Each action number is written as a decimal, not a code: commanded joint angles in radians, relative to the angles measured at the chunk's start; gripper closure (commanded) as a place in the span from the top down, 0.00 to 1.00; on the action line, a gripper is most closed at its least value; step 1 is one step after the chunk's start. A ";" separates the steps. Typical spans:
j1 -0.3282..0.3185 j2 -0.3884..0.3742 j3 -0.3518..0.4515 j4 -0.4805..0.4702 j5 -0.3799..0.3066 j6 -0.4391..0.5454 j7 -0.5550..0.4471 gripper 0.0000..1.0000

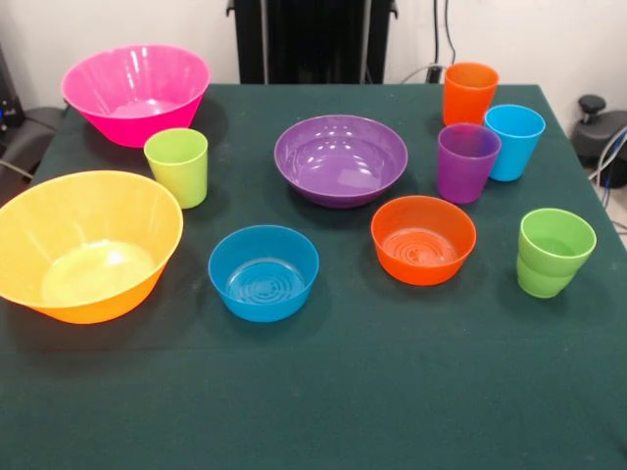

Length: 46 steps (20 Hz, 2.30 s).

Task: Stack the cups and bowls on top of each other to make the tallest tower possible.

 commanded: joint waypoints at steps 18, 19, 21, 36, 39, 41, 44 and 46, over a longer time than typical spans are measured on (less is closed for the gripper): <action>0.024 0.081 0.127 -0.261 -0.099 0.310 0.037 1.00; 0.031 0.088 0.128 -0.282 -0.102 0.332 0.036 1.00; 0.043 0.110 0.134 -0.325 -0.109 0.364 0.026 1.00; -0.102 0.170 0.212 -0.179 -0.223 0.168 -0.086 1.00; -0.121 0.204 0.221 -0.157 -0.254 0.122 -0.071 1.00; -0.127 0.241 0.222 -0.151 -0.284 0.092 -0.060 1.00; -0.127 0.290 0.214 -0.150 -0.317 0.019 -0.018 1.00; -0.124 0.306 0.209 -0.158 -0.336 0.001 -0.004 1.00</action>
